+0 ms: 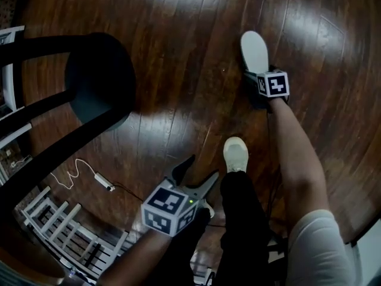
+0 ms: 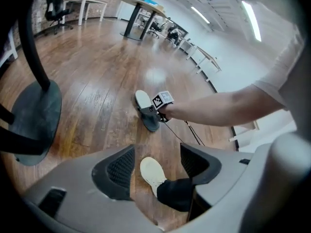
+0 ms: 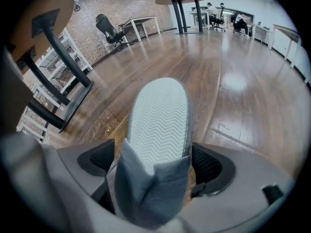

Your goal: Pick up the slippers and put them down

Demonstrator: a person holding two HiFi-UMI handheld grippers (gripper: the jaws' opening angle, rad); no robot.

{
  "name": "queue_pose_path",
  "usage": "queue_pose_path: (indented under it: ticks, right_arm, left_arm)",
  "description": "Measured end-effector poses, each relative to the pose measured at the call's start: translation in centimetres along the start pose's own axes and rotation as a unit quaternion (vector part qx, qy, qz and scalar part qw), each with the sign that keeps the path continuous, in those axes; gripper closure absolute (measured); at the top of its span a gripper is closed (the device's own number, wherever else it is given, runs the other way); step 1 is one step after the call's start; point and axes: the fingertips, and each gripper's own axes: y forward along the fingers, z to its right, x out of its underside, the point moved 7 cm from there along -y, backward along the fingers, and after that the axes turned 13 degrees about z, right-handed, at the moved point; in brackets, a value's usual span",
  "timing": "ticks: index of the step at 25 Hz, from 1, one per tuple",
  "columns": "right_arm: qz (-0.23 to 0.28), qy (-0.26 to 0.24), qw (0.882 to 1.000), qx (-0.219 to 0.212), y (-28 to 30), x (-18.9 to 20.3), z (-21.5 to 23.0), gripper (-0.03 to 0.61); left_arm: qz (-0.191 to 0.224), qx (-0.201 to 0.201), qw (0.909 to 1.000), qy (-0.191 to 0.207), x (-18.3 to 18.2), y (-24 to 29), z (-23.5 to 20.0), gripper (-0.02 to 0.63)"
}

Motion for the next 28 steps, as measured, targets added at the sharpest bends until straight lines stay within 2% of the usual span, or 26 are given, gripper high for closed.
queue_pose_path:
  ticks: [2, 7, 9, 14, 19, 20, 24, 28]
  right_arm:
    - [0.003, -0.005, 1.000, -0.004, -0.5, -0.4, 0.1, 0.045]
    - [0.001, -0.016, 1.000, -0.011, -3.1, -1.0, -0.3, 0.044]
    - [0.005, -0.019, 1.000, -0.021, -5.1, -1.7, -0.9, 0.044]
    - [0.009, -0.021, 0.998, -0.051, -13.5, -3.9, -4.4, 0.046]
    - [0.019, 0.011, 0.995, -0.102, -27.5, -9.0, -10.7, 0.048]
    - [0.023, 0.007, 0.993, -0.119, -30.7, -10.6, -12.4, 0.075]
    - [0.048, -0.031, 0.981, -0.185, -43.6, -17.9, -20.0, 0.077]
    - [0.086, -0.035, 0.966, -0.243, -56.6, -23.9, -28.8, 0.080]
  left_arm:
    - [0.007, -0.001, 0.9994, -0.034, -0.8, 0.8, -1.0, 0.319]
    - [0.015, -0.014, 0.9997, -0.012, -2.2, 0.0, -0.4, 0.318]
    - [0.017, -0.012, 0.9996, -0.018, -2.3, -0.9, 0.9, 0.318]
    - [0.011, -0.003, 0.9999, -0.001, -3.2, -6.0, 5.9, 0.318]
    - [0.011, -0.007, 0.9999, 0.009, -5.7, -16.8, 12.7, 0.318]
    - [0.017, -0.012, 0.9997, 0.009, -6.5, -19.4, 14.1, 0.318]
    - [0.063, -0.042, 0.9971, 0.006, -9.5, -30.5, 18.5, 0.318]
    - [0.120, -0.084, 0.9892, -0.002, -10.0, -42.4, 21.1, 0.318]
